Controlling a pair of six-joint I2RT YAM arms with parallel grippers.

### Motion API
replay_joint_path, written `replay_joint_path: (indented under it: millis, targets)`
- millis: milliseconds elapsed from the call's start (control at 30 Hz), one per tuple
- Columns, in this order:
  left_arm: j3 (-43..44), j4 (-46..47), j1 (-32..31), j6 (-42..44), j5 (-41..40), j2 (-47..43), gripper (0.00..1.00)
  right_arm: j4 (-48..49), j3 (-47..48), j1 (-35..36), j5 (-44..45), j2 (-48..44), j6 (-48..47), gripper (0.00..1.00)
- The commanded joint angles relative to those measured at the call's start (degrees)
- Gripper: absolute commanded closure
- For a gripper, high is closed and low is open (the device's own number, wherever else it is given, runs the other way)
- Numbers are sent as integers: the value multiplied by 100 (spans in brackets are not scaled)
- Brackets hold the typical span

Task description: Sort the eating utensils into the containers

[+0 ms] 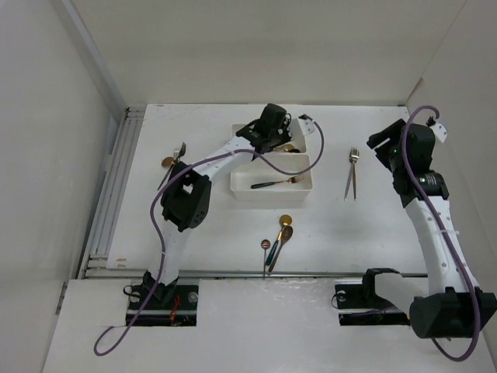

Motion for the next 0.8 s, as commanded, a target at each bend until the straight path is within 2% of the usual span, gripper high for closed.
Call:
replay_joint_path:
  millis: [0, 100, 233, 267, 300, 367, 400, 433, 500, 567, 767]
  targets:
    - [-285, 703, 49, 603, -14, -274, 100, -57, -125, -34, 230, -445, -370, 27]
    - [-400, 852, 49, 657, -241, -99, 100, -57, -178, -34, 230, -445, -537, 21]
    - [-400, 1098, -4, 509, -505, -36, 80, -468, -178, -201, -408, 194, -949, 18]
    - [-452, 1151, -4, 438, -506, -36, 65, -757, 4, -288, -533, 414, -1037, 21]
    - [-453, 1152, -4, 281, -584, -36, 58, -908, 93, -289, -648, 894, -1255, 27]
    - [-453, 1248, -4, 139, -690, -106, 51, -1154, 339, -429, -841, 1363, -1450, 49]
    - [-453, 1248, -4, 78, -769, -167, 51, -1277, 401, -430, -912, 1765, -1564, 60]
    - [-453, 1248, -4, -53, -769, -272, 51, -1330, 463, -482, -912, 1935, -1696, 63]
    - [-453, 1187, -4, -186, -769, -387, 51, -1331, 542, -482, -773, 2181, -1749, 63]
    - [-453, 1082, -4, -500, -769, -580, 46, -1331, 595, -482, -710, 2384, -1750, 63]
    - [-6, 407, 137, -1573, -954, -994, 43, -1015, 595, -482, -1088, 2577, -1549, 61]
